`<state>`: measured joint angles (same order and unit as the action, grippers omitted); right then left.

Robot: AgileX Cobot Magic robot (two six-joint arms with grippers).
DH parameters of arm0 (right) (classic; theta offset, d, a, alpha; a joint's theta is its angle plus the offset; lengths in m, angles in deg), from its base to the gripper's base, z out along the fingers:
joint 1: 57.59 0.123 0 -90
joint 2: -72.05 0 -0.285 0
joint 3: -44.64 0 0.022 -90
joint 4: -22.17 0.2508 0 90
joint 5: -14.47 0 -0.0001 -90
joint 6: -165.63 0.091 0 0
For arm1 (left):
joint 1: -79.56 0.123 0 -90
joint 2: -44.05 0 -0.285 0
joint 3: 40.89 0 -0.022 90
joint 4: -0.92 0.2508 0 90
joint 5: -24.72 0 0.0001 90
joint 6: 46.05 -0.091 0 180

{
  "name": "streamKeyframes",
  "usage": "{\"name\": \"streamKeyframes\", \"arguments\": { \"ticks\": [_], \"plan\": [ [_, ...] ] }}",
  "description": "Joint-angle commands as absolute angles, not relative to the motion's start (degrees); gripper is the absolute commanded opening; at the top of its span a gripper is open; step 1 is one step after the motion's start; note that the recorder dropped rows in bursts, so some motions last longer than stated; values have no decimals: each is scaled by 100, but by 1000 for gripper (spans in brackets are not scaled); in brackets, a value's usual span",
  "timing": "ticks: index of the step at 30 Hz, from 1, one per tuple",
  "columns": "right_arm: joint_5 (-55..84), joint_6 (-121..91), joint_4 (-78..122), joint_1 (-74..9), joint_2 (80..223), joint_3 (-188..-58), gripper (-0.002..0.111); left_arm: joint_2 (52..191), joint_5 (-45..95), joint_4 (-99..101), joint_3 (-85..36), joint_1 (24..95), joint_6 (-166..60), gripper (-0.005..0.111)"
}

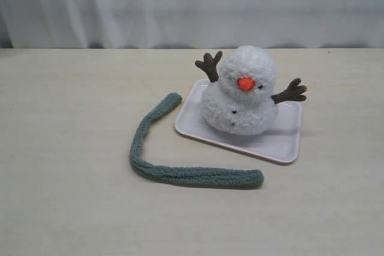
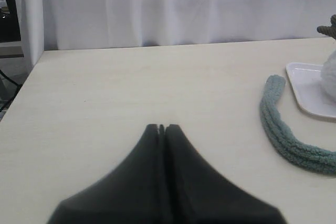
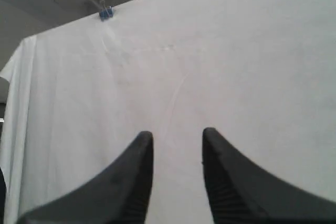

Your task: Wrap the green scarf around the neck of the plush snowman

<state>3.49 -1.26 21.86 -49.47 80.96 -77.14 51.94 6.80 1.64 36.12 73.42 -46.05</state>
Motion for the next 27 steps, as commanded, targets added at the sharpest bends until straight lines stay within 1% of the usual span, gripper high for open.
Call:
{"name": "streamKeyframes", "arguments": {
  "ticks": [1,2,3,4,5,7,9,11,13,14,16,18,23,27],
  "plan": [
    [3055,-819,2122,-4940,8877,-9264,58,5184,732,170,3633,7351,-4605,0],
    [4008,-1108,2122,-4940,9358,-9873,60,5184,732,170,3633,7351,-4605,0],
    [4351,-1232,2133,-4940,9557,-10097,60,5184,732,170,3633,7351,-4605,0],
    [5036,-1403,2217,-4940,10051,-10589,60,5184,732,170,3633,7351,-4605,0],
    [5263,-1605,2387,-4940,10278,-10790,60,5184,732,170,3633,7351,-4605,0],
    [5630,-2646,3436,-4940,10802,-11143,59,5184,732,170,3633,7351,-4605,0],
    [5849,-4191,5283,-4940,11448,-11202,58,5184,732,170,3633,7351,-4605,0],
    [6219,-4671,5829,-4940,12063,-11191,58,5184,732,170,3633,7351,-4605,0],
    [6403,-4785,5914,-4940,12781,-11109,58,5184,732,170,3633,7351,-4605,0],
    [6402,-4822,5972,-4940,13029,-11043,58,5184,732,170,3633,7351,-4605,0],
    [6282,-5304,6425,-4654,13649,-10844,57,5184,732,170,3633,7351,-4605,0],
    [5890,-5529,6554,-4151,14093,-10713,56,5184,732,170,3633,7351,-4605,0],
    [4588,-5519,6109,-2784,15134,-10676,56,5184,732,170,3633,7351,-4605,0],
    [4067,-5519,5995,-2069,16024,-10951,56,5184,732,170,3633,7351,-4605,0]
  ]
}}
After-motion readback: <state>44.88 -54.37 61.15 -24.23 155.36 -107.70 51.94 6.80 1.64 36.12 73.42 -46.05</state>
